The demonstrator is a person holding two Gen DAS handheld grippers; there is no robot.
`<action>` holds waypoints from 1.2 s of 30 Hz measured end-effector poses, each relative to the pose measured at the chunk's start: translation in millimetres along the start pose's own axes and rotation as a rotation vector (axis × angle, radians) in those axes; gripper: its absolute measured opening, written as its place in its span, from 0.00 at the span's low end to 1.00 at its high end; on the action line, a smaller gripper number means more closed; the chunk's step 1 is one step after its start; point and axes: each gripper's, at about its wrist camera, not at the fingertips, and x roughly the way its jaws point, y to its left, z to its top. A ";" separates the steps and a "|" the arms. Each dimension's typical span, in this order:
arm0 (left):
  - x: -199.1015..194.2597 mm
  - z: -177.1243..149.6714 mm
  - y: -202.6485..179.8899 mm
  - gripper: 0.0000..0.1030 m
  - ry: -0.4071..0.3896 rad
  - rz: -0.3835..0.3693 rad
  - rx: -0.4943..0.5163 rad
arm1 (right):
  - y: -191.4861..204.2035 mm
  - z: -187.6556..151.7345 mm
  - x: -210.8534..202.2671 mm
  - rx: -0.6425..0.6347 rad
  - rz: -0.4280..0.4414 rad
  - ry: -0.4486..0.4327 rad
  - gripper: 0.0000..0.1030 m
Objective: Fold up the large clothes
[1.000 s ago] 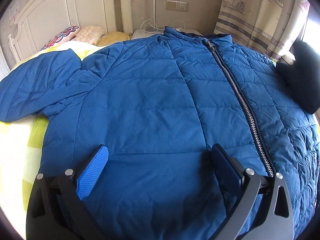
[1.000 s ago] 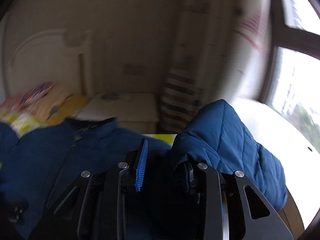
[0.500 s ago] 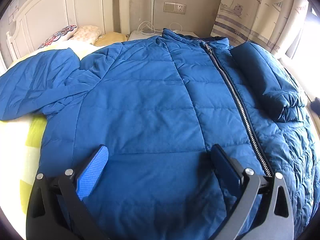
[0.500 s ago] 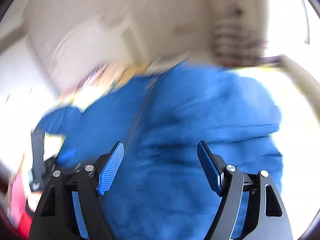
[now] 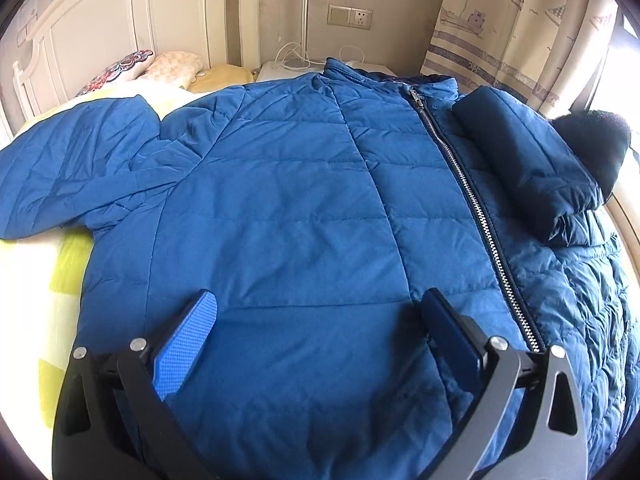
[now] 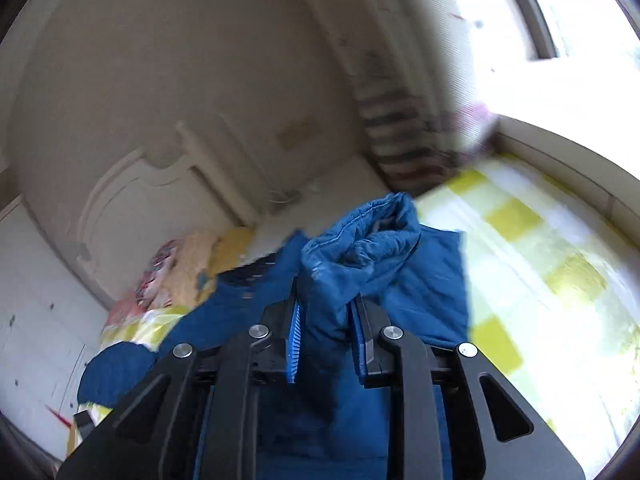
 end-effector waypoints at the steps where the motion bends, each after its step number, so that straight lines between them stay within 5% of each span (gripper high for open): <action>1: -0.4 0.1 0.6 0.98 -0.001 -0.004 -0.003 | 36.4 -2.1 6.6 -0.085 0.055 0.031 0.30; 3: -1.8 0.0 3.7 0.98 -0.009 -0.024 -0.018 | 109.2 -13.6 20.9 -0.259 0.195 0.132 0.32; 6: -6.5 -1.1 13.5 0.98 -0.030 -0.084 -0.063 | 170.2 -32.2 28.5 -0.357 0.372 0.226 0.84; 10: -12.2 -3.7 29.8 0.98 -0.065 -0.183 -0.146 | 167.9 -34.6 13.3 -0.388 0.308 0.128 0.83; 19: -17.6 -3.9 58.4 0.98 -0.100 -0.352 -0.317 | -19.6 -58.5 17.0 -0.116 -0.160 0.173 0.66; 23: -22.3 0.7 79.2 0.94 -0.116 -0.364 -0.456 | -58.5 -77.3 8.9 -0.018 -0.129 0.166 0.53; 26: -19.5 13.2 94.3 0.87 -0.097 -0.265 -0.535 | -71.4 -79.6 -1.9 0.044 -0.075 0.144 0.52; 30: 3.4 37.4 101.4 0.36 -0.024 -0.118 -0.539 | -79.3 -76.2 -9.7 0.097 -0.044 0.140 0.49; 33: 4.5 50.5 88.2 0.23 -0.011 -0.020 -0.453 | -85.8 -75.8 -12.2 0.114 -0.038 0.140 0.49; 36: -32.8 47.8 67.7 0.21 -0.181 0.105 -0.415 | -92.8 -76.8 -12.1 0.134 -0.028 0.135 0.47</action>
